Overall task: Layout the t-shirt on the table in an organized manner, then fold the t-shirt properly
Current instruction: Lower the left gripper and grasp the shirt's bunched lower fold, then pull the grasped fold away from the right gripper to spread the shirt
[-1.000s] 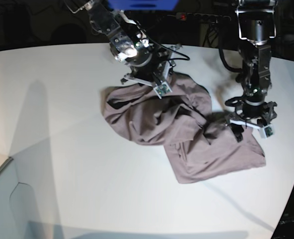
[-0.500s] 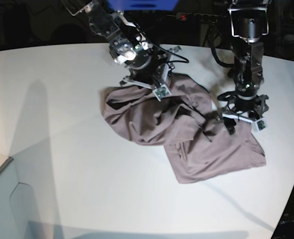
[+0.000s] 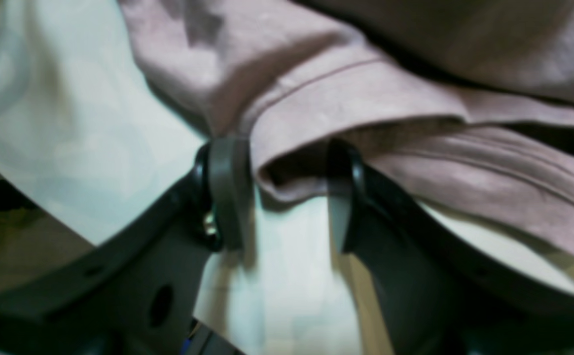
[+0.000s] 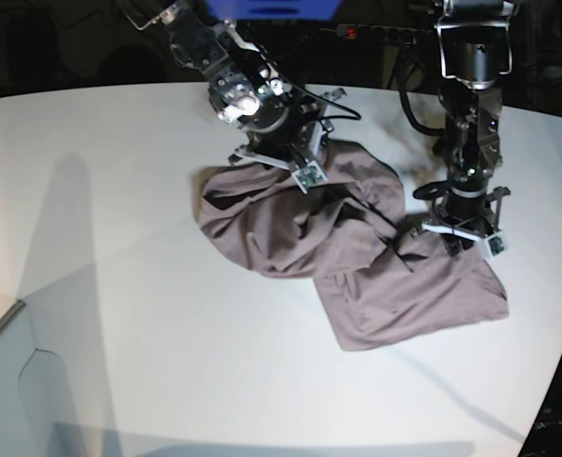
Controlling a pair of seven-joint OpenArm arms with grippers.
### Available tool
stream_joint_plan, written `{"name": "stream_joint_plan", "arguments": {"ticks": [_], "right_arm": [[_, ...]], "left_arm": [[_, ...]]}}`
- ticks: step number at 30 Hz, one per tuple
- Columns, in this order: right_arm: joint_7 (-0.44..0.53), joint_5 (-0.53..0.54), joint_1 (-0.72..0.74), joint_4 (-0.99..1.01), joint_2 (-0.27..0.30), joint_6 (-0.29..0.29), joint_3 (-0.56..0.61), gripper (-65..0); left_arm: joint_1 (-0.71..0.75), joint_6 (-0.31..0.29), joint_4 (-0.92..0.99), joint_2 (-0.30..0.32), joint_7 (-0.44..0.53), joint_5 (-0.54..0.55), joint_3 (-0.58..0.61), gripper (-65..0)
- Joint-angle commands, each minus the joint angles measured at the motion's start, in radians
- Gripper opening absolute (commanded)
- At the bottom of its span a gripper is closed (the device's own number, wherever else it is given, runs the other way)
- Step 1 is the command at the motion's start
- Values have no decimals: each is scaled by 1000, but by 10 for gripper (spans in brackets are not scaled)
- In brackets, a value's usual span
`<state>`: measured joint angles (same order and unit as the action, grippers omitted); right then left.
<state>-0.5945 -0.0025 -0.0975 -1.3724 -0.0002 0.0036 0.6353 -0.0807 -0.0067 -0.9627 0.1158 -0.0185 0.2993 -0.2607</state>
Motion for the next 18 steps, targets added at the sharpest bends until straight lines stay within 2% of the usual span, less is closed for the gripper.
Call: {"name": "stream_joint_plan", "arguments": {"ticks": [1, 2, 4, 6, 12, 18], "right_arm": [[6, -1, 8, -11, -8, 3, 1, -389], [6, -3, 8, -9, -7, 3, 1, -389], [6, -3, 9, 1, -7, 3, 1, -390], [5, -3, 22, 24, -7, 3, 1, -390], [6, -3, 29, 64, -7, 3, 1, -391], [6, -3, 29, 64, -7, 3, 1, -391]], "left_arm": [[-14, 1, -19, 8, 21, 1, -2, -618], [-14, 4, -31, 8, 19, 1, -2, -650], [-9, 4, -74, 6, 18, 1, 1, -631], [19, 6, -151, 6, 18, 1, 5, -650], [46, 7, -376, -20, 16, 1, 10, -650], [-41, 11, -410, -17, 16, 1, 139, -650]]}}
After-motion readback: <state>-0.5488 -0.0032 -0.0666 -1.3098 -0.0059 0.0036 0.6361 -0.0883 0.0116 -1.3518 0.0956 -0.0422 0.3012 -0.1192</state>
